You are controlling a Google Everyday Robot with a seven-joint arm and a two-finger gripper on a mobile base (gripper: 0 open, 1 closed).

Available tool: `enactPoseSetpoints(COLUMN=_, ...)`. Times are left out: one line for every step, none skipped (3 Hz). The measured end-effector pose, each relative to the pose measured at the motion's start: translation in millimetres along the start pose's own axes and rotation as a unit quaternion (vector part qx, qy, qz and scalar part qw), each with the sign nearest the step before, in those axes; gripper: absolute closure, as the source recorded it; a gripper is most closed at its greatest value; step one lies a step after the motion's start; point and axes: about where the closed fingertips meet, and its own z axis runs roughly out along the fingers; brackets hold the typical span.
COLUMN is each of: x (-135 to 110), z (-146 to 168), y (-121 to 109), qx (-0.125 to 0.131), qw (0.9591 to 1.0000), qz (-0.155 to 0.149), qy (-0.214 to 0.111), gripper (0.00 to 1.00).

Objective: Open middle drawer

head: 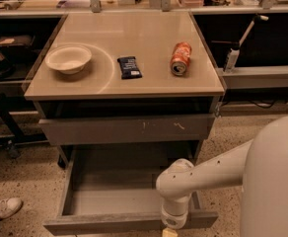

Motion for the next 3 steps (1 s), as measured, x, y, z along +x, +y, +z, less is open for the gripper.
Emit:
enactPoseSetpoints(x=11, z=4, y=11, qx=-0.007, qw=0.9998, qz=0.017, qy=0.0, gripper=0.0)
enactPoseSetpoints(x=11, z=4, y=11, qx=-0.007, qw=0.9998, qz=0.017, qy=0.0, gripper=0.0)
enactPoseSetpoints(x=27, z=14, y=32, qx=-0.016, qw=0.9991, qz=0.038, qy=-0.002, gripper=0.0)
